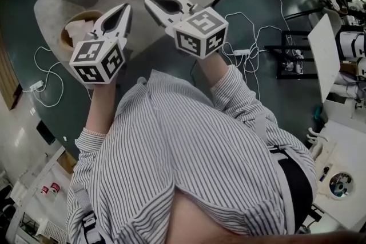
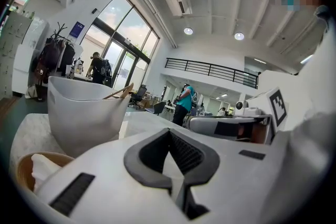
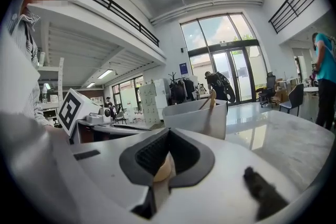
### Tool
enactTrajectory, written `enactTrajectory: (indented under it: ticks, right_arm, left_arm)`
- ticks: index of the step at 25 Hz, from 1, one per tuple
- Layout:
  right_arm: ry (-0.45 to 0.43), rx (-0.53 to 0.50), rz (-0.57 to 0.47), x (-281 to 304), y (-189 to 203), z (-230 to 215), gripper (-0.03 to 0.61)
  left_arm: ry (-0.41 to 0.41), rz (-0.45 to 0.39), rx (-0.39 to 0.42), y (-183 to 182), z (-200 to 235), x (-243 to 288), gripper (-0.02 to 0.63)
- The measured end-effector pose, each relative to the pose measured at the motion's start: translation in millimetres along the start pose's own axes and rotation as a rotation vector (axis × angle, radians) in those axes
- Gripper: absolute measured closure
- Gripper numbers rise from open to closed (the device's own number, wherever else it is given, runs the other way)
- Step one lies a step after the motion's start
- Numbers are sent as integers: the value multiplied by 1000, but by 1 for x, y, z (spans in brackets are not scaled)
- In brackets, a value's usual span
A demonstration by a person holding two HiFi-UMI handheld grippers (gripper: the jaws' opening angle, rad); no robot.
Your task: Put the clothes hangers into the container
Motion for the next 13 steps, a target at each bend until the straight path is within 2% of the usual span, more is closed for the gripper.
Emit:
enactTrajectory:
  ticks: [13]
  right_arm:
    - [-136, -111, 97, 5, 4, 11, 565]
  left_arm:
    - [-7, -21, 24, -3, 1, 1, 603]
Point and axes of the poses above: the fingertips, and each gripper's own axes: x forward along the fingers, z to its left, y out of its underside, the point moved 3 cm from there along -x, backward along the fingers, and after that the axes turned 10 degrees about -x, right-handed, at the moved point
